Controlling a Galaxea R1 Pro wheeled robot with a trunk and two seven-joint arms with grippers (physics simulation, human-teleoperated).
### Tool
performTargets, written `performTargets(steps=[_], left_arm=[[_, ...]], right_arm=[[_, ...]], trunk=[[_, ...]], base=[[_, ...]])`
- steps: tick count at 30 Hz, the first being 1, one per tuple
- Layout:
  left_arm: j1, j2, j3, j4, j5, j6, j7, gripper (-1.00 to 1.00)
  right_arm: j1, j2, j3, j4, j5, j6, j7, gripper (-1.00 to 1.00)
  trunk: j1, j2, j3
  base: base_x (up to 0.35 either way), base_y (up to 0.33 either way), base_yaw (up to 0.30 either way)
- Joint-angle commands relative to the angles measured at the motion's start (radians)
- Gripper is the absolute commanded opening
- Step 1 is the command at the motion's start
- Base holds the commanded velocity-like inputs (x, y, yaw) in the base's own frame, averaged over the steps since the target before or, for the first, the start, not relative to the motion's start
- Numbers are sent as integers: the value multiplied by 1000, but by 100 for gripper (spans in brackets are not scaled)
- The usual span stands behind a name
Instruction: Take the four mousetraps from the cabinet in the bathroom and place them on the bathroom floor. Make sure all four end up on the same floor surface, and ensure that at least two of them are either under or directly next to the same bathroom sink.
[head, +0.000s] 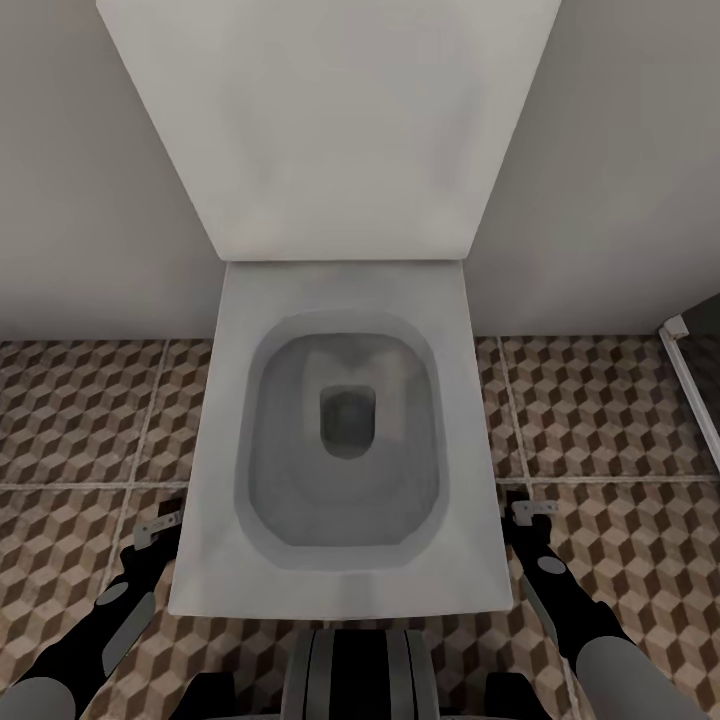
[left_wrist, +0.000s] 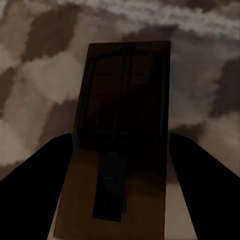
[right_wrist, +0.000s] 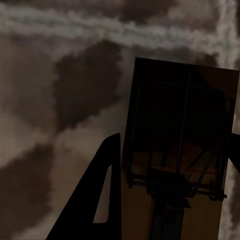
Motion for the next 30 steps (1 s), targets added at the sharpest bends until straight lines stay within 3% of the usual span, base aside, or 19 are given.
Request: performTargets(steps=[1,30], left_arm=[[-1,1,-8,0,8,-5,8,-100],[-1,1,-8,0,7,-5,8,-100]], right_arm=[[0,1,-3,1,8,-3,1,-100],[0,1,-4,1,10,-7,2,-100]], trunk=[[0,0,0],[1,-1,-8]], base=[[0,0,0],[0,0,0]])
